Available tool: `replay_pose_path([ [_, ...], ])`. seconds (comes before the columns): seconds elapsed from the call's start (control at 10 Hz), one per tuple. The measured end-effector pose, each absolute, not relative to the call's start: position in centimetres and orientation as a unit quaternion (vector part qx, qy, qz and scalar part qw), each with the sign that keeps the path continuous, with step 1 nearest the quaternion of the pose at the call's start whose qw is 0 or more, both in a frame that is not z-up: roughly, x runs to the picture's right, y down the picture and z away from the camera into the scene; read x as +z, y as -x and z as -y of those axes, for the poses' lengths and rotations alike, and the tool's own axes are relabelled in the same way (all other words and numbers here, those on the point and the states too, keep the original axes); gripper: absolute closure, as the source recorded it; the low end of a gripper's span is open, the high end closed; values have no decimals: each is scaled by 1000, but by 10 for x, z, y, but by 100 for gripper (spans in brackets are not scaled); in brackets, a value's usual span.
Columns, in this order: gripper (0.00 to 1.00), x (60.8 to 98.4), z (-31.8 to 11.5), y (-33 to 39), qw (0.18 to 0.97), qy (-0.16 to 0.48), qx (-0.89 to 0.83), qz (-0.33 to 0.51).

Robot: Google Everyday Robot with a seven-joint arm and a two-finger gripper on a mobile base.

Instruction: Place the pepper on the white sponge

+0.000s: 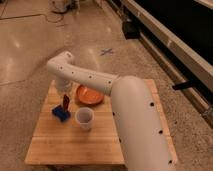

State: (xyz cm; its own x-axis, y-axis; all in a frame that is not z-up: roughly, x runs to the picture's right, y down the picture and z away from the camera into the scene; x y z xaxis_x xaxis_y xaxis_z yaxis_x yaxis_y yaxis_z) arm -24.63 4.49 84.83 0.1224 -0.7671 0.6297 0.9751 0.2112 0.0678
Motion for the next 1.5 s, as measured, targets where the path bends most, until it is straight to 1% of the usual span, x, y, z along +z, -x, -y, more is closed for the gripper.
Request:
replay_pose_path([
  [0.4,100,855,-74,263,709,193,-612,294],
  [0.7,100,859,-84,272,699,193,-620,300],
  [0.8,96,862,-87,276,695,194,-624,299],
  [1.2,59,873,-93,281,687,205,-631,297],
  [1.3,47,875,-93,284,685,206,-633,297],
  [1.5,29,876,-91,289,683,204,-635,297],
])
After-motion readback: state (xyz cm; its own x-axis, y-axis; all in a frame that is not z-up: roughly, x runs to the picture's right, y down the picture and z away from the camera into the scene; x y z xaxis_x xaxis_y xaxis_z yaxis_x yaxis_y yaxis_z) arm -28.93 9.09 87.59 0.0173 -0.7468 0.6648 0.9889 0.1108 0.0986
